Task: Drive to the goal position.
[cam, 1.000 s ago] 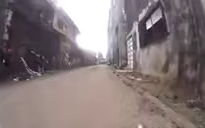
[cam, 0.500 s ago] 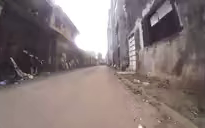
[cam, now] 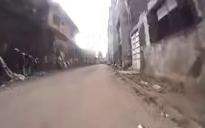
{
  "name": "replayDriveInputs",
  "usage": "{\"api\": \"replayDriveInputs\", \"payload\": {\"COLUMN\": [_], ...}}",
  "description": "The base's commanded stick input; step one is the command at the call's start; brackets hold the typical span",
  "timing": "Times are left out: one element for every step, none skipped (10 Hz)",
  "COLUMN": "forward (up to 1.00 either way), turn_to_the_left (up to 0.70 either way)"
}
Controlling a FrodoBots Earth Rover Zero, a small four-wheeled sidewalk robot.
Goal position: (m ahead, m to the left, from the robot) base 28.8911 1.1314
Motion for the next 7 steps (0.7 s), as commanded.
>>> {"api": "replayDriveInputs", "payload": {"forward": [1.00, 1.00, 1.00, 1.00, 1.00, 1.00, 1.00], "turn_to_the_left": [-0.11, 0.00, 0.00, 0.00, 0.00, 0.00, 0.00]}}
